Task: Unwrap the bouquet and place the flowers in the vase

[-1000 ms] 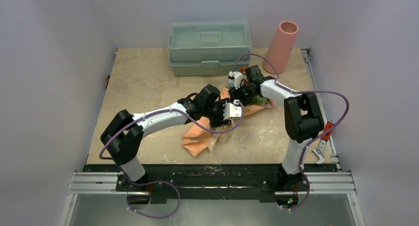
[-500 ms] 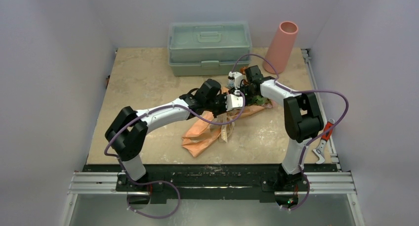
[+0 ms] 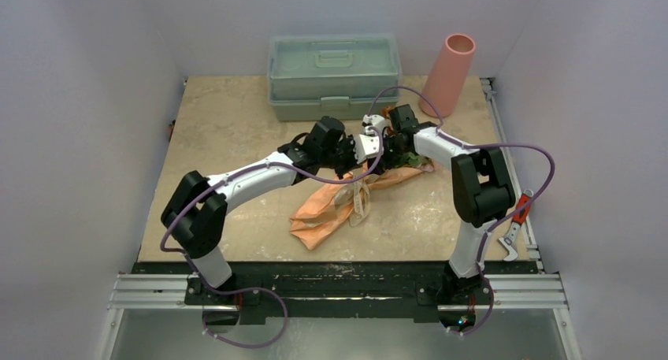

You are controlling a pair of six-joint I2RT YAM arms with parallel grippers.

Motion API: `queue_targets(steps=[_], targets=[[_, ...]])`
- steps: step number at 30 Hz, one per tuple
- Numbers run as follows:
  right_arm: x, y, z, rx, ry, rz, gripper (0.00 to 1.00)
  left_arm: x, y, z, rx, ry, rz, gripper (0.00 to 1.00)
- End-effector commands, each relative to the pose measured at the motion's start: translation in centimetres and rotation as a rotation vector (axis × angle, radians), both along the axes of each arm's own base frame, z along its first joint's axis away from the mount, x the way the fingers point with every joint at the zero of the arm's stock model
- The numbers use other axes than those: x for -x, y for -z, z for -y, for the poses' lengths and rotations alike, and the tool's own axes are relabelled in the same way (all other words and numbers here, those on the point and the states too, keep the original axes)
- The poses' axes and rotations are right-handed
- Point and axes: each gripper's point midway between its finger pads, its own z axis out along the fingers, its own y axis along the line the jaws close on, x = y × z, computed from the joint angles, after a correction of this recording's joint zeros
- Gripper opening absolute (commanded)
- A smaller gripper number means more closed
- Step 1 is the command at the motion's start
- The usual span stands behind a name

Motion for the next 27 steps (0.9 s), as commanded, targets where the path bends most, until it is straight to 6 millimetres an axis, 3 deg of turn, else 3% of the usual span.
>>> queue_targets(steps=[1,9,16,27], targets=[[-0.1,2.4,1.0,0.071,-0.004,-0.002,0.5,-1.5,-7.6,-0.3,0.16,-0.063,0.103,0.0],[0.0,3.2,1.4,0.093,-0.007,-0.007,0.49,-2.3,-11.6,-2.1,0.223,-0.135,0.117,0.0],[-0.1,3.5,1.5,0.101,-0.012,-0.01,0.49,-4.5,-14.0,-4.9,0.258,-0.234,0.126,0.0],[0.0,3.8,1.6,0.11,-0.018,-0.013,0.49,-8.2,-19.9,-8.1,0.367,-0.388,0.182,0.0]])
